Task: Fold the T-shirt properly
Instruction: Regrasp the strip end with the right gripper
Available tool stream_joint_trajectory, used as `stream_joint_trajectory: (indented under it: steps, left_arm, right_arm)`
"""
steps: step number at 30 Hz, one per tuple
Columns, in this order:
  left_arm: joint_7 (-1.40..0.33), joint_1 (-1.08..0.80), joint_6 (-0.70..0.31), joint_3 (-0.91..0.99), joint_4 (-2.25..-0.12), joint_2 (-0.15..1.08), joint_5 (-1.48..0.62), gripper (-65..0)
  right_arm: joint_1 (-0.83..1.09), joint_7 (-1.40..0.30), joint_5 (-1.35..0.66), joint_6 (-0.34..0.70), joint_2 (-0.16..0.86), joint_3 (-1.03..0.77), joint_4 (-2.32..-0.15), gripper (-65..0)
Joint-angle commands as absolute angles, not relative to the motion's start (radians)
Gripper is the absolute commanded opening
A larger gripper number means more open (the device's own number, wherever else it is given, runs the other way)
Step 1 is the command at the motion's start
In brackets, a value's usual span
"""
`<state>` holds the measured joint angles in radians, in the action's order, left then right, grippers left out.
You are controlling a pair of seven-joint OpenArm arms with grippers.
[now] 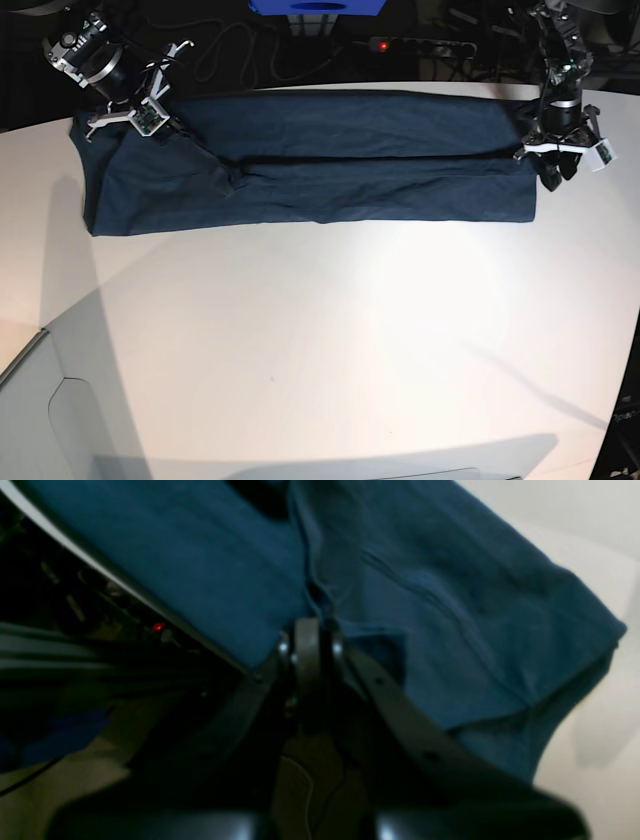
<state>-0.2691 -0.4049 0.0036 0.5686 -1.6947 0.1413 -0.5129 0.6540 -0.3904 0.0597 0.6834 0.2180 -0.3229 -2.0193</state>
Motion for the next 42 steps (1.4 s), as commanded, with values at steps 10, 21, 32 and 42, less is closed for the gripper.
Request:
stream_joint_trajectory:
  steps: [10, 21, 32, 42]
  left_arm:
    - [-0.246, -0.417, 0.001, 0.575, -1.718, 0.153, -0.518, -42.9]
    - [-0.243, -0.432, -0.001, 0.575, -1.719, 0.153, -0.518, -42.9]
    - [-0.245, -0.432, -0.001, 0.611, -1.719, 0.151, -0.519, -42.9]
    - [-0.245, -0.433, -0.001, 0.611, -1.719, 0.151, -0.519, -42.9]
  right_arm:
    - [0.639, -0.372, 0.047, 0.698, 0.234, -0.335, -2.063, -64.9]
    - [0.533, -0.371, 0.048, 0.698, 0.257, -0.381, -1.923, -64.9]
    - [0.441, -0.369, 0.048, 0.698, 0.291, -0.403, -1.813, -64.9]
    - [0.437, -0.374, 0.050, 0.698, 0.291, -0.407, -1.814, -59.2]
